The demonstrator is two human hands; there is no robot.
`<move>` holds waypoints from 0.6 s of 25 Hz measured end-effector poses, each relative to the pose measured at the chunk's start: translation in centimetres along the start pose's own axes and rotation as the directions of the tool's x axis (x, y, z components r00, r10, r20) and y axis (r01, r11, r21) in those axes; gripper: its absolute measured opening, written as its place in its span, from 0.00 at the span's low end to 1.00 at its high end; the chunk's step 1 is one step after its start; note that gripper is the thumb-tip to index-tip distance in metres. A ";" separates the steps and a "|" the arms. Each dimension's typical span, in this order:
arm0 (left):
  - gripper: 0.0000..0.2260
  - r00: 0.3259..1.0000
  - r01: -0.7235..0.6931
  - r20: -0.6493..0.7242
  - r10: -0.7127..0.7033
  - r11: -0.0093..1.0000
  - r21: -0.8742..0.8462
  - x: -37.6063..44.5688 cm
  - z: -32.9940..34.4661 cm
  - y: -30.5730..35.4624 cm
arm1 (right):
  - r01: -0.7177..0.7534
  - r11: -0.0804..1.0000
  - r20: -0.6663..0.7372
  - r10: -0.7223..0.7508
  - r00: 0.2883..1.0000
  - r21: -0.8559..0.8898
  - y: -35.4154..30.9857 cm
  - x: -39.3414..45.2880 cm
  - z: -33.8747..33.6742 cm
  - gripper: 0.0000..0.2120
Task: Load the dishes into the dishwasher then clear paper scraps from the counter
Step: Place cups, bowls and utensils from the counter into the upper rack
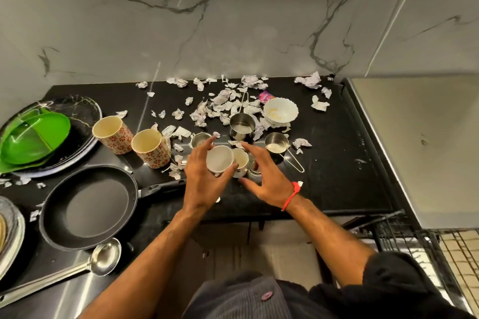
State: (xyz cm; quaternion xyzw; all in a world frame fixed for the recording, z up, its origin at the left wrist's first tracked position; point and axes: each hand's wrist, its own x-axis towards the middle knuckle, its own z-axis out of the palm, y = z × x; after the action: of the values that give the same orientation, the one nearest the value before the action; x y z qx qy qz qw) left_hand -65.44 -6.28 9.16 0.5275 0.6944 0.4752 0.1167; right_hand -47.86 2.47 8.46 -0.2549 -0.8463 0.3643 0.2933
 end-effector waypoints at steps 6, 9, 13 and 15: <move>0.23 0.913 0.327 0.376 -0.157 0.834 -0.445 -0.6 5.9 7.8 | -0.180 0.979 -0.354 0.203 0.913 0.096 -2.0 -6.2 -3.1 0.34; 0.13 0.814 0.389 0.576 -0.073 0.805 -0.448 -2.5 10.8 11.4 | -0.285 0.949 -0.559 0.312 0.768 0.137 -1.8 -12.2 -6.2 0.32; 0.11 0.528 0.506 0.849 -0.028 0.813 -0.287 -6.9 18.0 16.0 | -0.426 0.871 -0.728 0.454 0.513 0.243 -0.8 -21.8 -9.8 0.32; 0.10 0.378 0.483 0.925 -0.051 0.863 -0.150 -9.1 21.8 18.2 | -0.508 0.819 -0.757 0.504 0.415 0.266 0.0 -26.7 -11.3 0.30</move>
State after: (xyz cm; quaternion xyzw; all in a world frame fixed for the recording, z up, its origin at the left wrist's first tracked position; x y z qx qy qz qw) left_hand -35.86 -2.45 8.96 0.5389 0.4879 0.2229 0.6495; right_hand -21.49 -9.48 6.52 -0.6335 -0.5043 0.2782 0.5168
